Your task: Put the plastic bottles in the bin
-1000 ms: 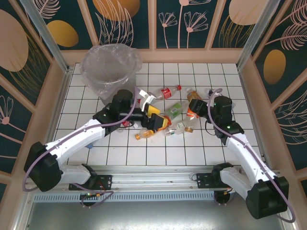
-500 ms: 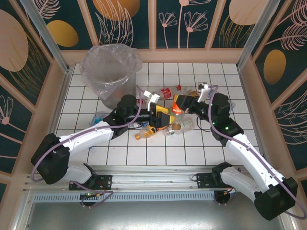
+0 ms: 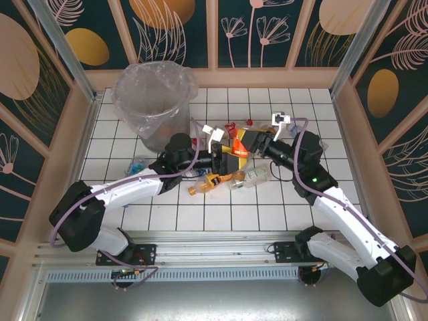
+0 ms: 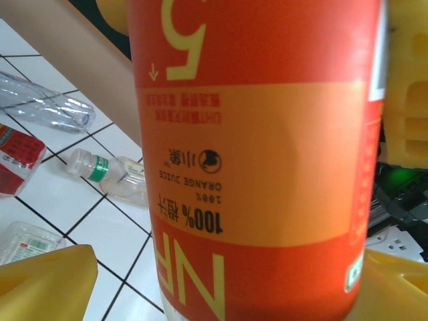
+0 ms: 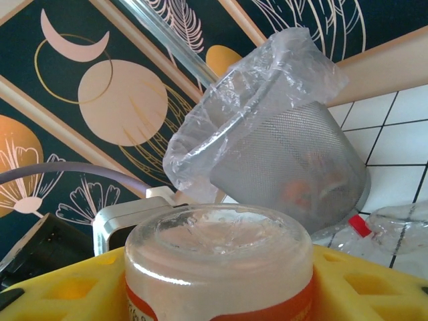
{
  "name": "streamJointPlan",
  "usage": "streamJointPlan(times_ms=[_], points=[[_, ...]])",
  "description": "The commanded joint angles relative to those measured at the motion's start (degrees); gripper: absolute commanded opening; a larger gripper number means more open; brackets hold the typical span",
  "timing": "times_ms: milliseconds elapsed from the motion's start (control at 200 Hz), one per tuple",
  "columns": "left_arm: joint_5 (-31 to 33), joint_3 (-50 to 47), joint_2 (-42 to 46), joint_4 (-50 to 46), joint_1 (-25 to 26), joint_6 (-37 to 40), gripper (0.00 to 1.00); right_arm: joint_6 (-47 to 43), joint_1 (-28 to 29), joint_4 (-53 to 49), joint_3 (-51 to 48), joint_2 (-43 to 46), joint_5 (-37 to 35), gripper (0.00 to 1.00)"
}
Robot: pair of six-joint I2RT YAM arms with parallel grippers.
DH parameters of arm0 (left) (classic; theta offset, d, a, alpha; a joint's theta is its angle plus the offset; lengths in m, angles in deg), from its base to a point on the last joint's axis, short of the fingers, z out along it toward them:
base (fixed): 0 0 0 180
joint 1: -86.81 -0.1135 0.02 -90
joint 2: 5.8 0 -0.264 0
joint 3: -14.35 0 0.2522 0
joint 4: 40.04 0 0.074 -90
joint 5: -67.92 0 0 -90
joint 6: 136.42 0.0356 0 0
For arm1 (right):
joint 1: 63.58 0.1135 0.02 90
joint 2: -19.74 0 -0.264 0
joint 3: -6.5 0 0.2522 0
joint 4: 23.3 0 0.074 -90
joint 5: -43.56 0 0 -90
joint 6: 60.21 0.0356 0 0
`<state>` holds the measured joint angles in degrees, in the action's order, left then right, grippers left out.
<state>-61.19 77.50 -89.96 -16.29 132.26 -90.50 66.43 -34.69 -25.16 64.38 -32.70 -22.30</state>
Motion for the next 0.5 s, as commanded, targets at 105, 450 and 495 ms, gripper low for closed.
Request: streamJointPlan(times_ms=[105, 450, 495], points=[[-2.47, 0.35, 0.36, 6.17, 0.29, -2.86, 0.83, 0.80, 0.82, 3.83, 0.23, -0.25, 1.08, 0.59], [-2.50, 0.83, 0.94, 4.45, 0.31, -2.54, 0.57, 0.36, 1.44, 3.79, -0.28, -0.18, 0.32, 0.60], [-2.25, 0.72, 1.34, 3.86, 0.28, -1.97, 0.56, 0.25, 1.53, 3.59, -0.35, -0.20, 0.05, 0.60]])
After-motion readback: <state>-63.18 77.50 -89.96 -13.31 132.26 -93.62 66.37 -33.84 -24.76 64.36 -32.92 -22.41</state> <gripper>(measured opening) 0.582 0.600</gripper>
